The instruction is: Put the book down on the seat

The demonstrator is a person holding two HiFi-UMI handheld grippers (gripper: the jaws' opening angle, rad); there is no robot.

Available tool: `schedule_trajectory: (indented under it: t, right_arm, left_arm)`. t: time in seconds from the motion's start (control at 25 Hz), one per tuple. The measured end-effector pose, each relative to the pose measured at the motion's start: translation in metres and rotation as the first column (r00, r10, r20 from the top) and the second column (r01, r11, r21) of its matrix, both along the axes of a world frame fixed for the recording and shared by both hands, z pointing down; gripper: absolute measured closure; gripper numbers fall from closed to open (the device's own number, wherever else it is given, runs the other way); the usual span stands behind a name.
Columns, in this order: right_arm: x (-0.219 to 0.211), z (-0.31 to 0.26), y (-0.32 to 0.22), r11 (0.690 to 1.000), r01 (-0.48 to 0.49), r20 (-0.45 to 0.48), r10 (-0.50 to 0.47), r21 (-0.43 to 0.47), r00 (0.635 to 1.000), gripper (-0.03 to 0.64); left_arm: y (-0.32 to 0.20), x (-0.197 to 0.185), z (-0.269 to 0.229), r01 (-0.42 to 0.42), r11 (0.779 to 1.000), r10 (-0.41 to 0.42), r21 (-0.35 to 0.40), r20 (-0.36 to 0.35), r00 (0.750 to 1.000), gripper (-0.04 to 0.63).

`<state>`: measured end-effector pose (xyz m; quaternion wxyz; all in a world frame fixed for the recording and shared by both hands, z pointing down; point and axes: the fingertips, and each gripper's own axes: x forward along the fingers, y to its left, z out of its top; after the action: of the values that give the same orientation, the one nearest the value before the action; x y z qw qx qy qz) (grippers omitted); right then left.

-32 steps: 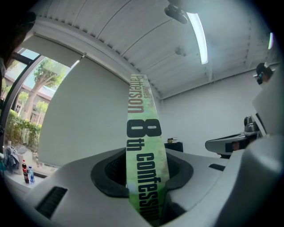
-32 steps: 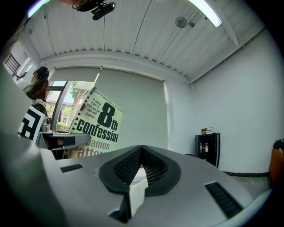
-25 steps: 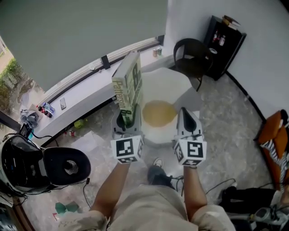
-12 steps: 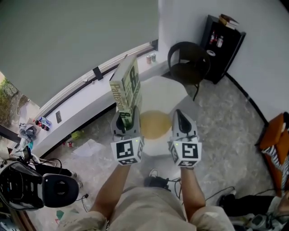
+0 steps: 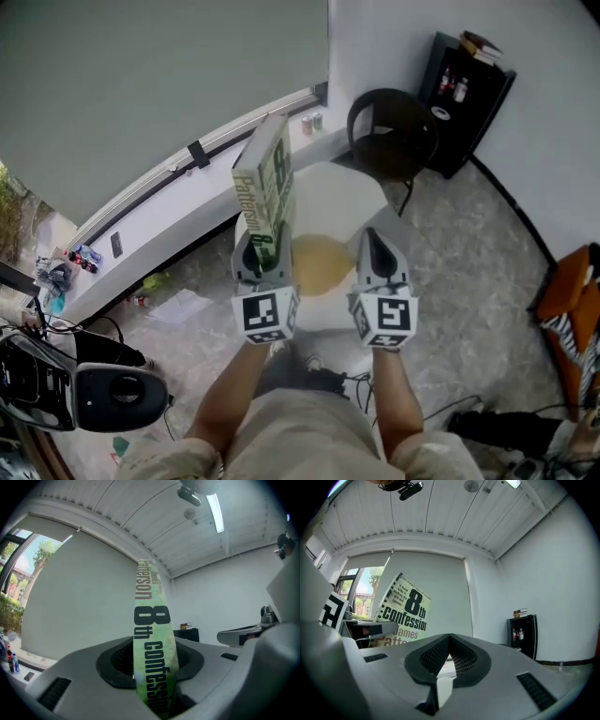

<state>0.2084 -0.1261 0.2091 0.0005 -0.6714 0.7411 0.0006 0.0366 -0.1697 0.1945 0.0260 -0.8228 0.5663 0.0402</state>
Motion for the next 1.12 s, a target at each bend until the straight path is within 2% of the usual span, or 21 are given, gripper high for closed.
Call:
schedule_trajectory:
  t: [0.32,0.44,0.76,0.88,1.12]
  right_arm:
    - [0.003,0.009,-0.034,1.000,-0.013,-0.019,0.013,-0.011,1.000,0.614]
    - [-0.001,0.016,-0.051,0.999,-0.015,-0.025,0.014,-0.038,1.000,0.614]
    - [-0.037,0.039,-0.117,0.994,-0.003,-0.037,0.000,-0.106,0.999,0.614]
    - [-0.056,0.052,-0.136,0.994,0.006,-0.025,-0.009,-0.113,1.000,0.614]
    - [-0.079,0.093,-0.166,0.981,0.012,-0.044,-0.021,-0.196,0.999,0.614]
  left_arm:
    - [-0.035,-0.005,0.013,-0.004,1.000,0.004,-0.012,-0.015,1.000,0.430]
    - [-0.052,-0.009,0.024,-0.007,0.999,0.006,-0.040,-0.019,1.000,0.430]
    - [-0.114,-0.033,0.053,-0.040,0.995,0.037,-0.089,-0.036,0.999,0.430]
    - [-0.134,-0.044,0.079,-0.063,0.988,0.054,-0.138,-0.066,0.996,0.430]
    - [-0.174,-0.054,0.131,-0.117,0.961,0.082,-0.249,-0.146,0.986,0.430]
